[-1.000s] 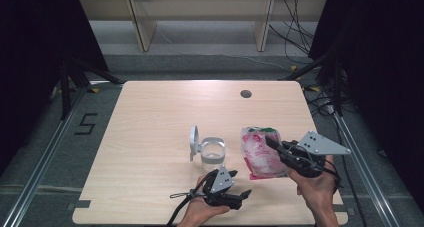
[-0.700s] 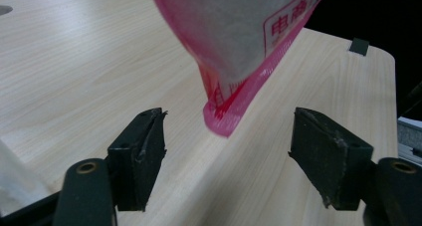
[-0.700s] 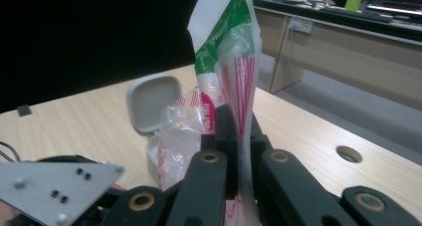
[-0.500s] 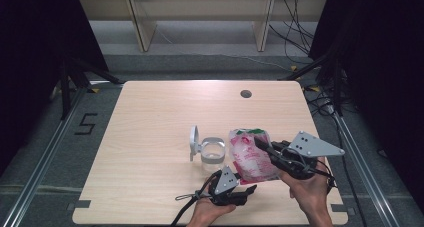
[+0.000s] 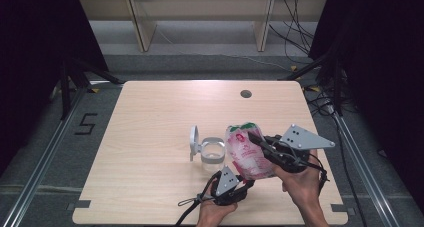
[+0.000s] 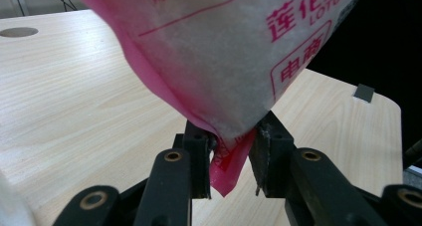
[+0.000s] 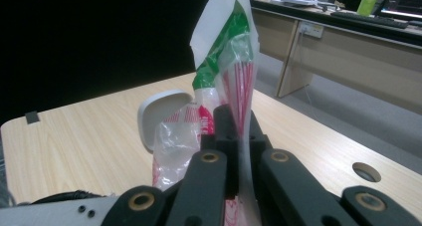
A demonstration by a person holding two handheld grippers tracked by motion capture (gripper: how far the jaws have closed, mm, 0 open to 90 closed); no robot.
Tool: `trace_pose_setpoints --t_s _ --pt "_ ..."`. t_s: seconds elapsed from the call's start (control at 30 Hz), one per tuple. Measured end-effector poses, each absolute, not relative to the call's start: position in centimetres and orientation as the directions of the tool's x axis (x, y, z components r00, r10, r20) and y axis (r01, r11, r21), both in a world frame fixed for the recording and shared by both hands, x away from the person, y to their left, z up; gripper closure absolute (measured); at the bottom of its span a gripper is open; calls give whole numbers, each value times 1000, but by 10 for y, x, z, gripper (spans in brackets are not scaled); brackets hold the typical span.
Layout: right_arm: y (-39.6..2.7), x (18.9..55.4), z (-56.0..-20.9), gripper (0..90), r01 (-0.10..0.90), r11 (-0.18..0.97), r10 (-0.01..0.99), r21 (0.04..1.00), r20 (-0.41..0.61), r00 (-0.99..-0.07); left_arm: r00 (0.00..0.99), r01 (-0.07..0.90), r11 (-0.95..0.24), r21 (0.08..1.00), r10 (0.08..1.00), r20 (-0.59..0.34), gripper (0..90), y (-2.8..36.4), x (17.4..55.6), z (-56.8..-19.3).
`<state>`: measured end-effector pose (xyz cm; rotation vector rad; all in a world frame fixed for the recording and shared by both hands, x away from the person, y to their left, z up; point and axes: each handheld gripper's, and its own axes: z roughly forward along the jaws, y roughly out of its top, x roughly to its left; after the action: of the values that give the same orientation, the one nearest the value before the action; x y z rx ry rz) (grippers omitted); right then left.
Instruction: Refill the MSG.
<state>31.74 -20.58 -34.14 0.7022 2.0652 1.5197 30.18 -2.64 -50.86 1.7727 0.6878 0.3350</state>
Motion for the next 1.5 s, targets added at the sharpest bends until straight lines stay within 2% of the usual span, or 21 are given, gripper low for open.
trace_pose_setpoints --t_s 0.97,1.1,1.17,1.33,1.5 --pt "-171 358 -349 900 151 250 677 956 -61 -734 751 308 -73 949 630 -195 724 -43 319 -515" --pt "-167 362 -350 900 126 283 671 951 -102 -735 746 312 -62 948 634 -204 726 -45 324 -516" --pt "-164 364 -351 900 150 277 674 949 -80 -735 747 315 -57 947 630 -211 727 -45 324 -516" --pt "-158 368 -353 900 129 303 664 944 -112 -739 750 312 -45 949 624 -217 729 -49 325 -516" --pt "-154 369 -353 900 143 306 655 941 -99 -749 755 312 -41 949 618 -221 731 -52 326 -514"
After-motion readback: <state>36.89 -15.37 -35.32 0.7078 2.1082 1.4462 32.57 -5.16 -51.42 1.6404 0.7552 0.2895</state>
